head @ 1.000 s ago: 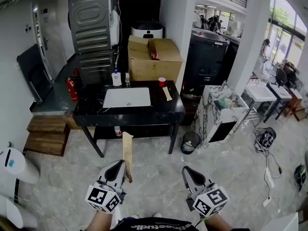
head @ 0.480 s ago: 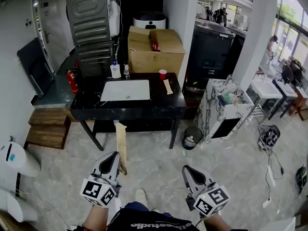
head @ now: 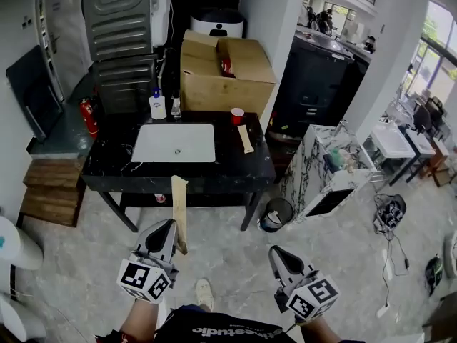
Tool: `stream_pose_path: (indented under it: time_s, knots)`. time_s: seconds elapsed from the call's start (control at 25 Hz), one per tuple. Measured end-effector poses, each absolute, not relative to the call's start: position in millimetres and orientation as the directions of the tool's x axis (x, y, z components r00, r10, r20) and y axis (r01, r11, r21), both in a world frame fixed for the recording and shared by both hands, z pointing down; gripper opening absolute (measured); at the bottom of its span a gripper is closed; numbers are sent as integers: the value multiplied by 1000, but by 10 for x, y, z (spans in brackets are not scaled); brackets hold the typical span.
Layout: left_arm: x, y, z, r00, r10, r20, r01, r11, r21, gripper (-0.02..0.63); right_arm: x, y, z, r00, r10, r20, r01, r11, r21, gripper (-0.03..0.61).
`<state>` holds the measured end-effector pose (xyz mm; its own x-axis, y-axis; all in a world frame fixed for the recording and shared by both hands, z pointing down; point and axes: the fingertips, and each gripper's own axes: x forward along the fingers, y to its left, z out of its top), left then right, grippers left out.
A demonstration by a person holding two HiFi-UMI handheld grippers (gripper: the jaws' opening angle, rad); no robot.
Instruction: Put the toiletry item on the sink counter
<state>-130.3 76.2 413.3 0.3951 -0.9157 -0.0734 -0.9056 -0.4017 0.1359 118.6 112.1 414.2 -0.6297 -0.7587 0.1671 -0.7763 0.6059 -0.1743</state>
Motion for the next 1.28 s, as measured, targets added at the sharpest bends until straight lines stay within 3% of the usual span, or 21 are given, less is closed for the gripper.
stream_pose_path:
  time_s: [0.68,1.28]
  knots:
    - [-1417,-1346,4108,480,-870,-113,-847,-494,196,15,809,-995,3837,-586,-795,157,-810,581,-79,39]
    - [-542,-3468,4380,464,-886,11,-869,-453,197,15,1371,-3113,3823,-661,-745,90,-750,651,-116,38]
